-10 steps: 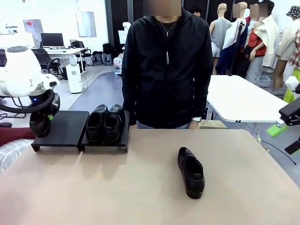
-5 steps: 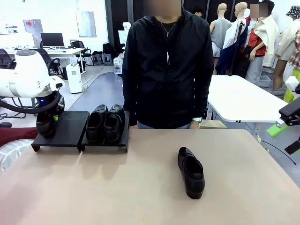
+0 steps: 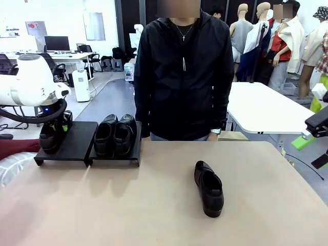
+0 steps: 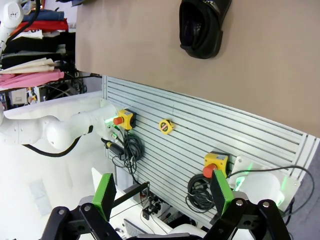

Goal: Organize the shoes by placing them on the stand.
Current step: Place the Shoe from the middle of the table onto the Shoes Stand.

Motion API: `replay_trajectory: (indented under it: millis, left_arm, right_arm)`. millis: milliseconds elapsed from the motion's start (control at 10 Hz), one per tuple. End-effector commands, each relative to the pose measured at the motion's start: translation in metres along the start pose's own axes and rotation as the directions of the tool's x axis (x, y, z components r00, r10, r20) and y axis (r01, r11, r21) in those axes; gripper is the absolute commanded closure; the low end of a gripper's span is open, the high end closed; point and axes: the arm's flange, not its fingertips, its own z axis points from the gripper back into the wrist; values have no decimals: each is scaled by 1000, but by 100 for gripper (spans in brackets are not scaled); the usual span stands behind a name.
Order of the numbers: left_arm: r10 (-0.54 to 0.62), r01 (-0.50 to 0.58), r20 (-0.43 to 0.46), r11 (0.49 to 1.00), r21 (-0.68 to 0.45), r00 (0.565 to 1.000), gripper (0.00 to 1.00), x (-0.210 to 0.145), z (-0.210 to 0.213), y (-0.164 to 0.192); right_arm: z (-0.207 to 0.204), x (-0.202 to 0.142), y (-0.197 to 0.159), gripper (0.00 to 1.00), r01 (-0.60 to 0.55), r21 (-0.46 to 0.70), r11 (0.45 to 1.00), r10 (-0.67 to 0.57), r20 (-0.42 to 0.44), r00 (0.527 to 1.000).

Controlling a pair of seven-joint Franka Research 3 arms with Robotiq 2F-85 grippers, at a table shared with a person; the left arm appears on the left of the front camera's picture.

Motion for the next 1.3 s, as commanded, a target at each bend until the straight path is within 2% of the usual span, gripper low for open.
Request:
replay_trajectory:
  millis: [0,200,300,400,600,700,800,1000,1100,1200]
  left_arm:
    - [-19,20,28,999,-36,999,0,-3,7,-1]
    - [-59,60,19,997,-55,998,0,-17,22,-3]
    - [-89,87,-23,995,-55,996,0,-28,37,-4]
    - [-168,162,-78,983,-83,983,0,-42,54,-4]
    - [-297,274,-175,951,-141,939,0,-77,101,3]
    - [-376,344,-158,918,-199,913,0,-102,131,9]
    - [-402,359,-139,898,-255,905,0,-123,155,16]
    - [-455,396,-32,805,-442,890,0,-174,189,36]
    - [-447,367,1,734,-571,895,0,-199,191,45]
    - [-500,379,14,637,-672,866,0,-219,185,51]
  right_arm:
    - [3,1,0,0,-23,18,1000,23,-1,1000]
    - [3,1,0,0,-23,18,1000,23,-1,1000]
    - [3,1,0,0,-23,18,1000,23,-1,1000]
    - [3,1,0,0,-23,18,1000,23,-1,1000]
    - [3,1,0,0,-23,18,1000,23,-1,1000]
    - [3,1,0,0,-23,18,1000,23,-1,1000]
    - [3,1,0,0,-23,18,1000,23,-1,1000]
    - [3,1,0,0,-23,18,1000,23,-1,1000]
    - [3,1,0,0,-23,18,1000,23,-1,1000]
    - [3,1,0,0,-23,18,1000,23,-1,1000]
